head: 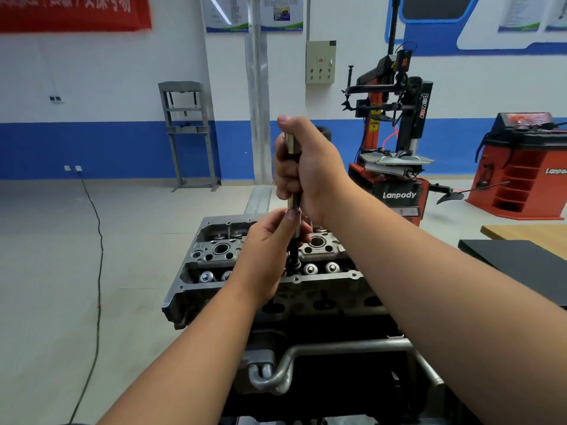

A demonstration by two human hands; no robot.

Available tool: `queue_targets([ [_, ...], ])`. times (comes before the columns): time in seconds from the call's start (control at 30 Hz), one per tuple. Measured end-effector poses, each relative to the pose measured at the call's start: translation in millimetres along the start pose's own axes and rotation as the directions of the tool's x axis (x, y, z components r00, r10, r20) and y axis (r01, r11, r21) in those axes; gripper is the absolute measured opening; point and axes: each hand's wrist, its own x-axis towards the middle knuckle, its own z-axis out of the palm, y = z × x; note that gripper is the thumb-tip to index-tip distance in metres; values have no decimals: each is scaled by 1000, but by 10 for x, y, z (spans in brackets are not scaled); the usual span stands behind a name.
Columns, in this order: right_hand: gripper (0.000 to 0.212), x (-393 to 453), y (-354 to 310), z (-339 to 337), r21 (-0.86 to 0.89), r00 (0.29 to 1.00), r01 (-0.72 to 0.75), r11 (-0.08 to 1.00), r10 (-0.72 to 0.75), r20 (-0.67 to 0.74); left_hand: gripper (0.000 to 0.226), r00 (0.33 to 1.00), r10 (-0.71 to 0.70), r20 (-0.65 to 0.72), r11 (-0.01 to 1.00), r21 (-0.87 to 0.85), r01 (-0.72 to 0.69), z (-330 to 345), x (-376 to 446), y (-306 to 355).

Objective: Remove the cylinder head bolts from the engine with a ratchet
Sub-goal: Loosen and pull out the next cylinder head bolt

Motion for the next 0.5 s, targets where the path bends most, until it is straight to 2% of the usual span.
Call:
queue_targets([
  [0.07, 33, -20, -11, 46, -61, 990, 46, 997, -54, -130, 32, 1000, -1, -29, 1000, -22, 1, 5, 5, 2],
  [0.13, 27, -26, -35, 99, -203, 960, 104, 974, -151, -236, 32, 998, 1, -66, 999, -45, -4, 13, 17, -1],
  [0.23, 32, -30, -54, 187, -197, 955, 97, 975, -147, -257, 39, 993, 6, -119, 999, -36, -10, 20, 42, -6],
  [0.3, 39, -17, -40, 191, -163, 954, 111, 980, -151, -258, 35, 995, 14, -97, 999, -39, -18, 15, 42, -15],
  [0.37, 44, 13, -28, 131, -113, 971, 121, 986, -141, -194, 32, 1000, 14, -28, 999, -44, -15, 5, 22, -14],
  [0.5, 40, 47, -93, -4, -37, 997, -3, 999, 6, 81, 35, 1000, -7, 22, 1000, 11, 7, -16, -11, -17],
])
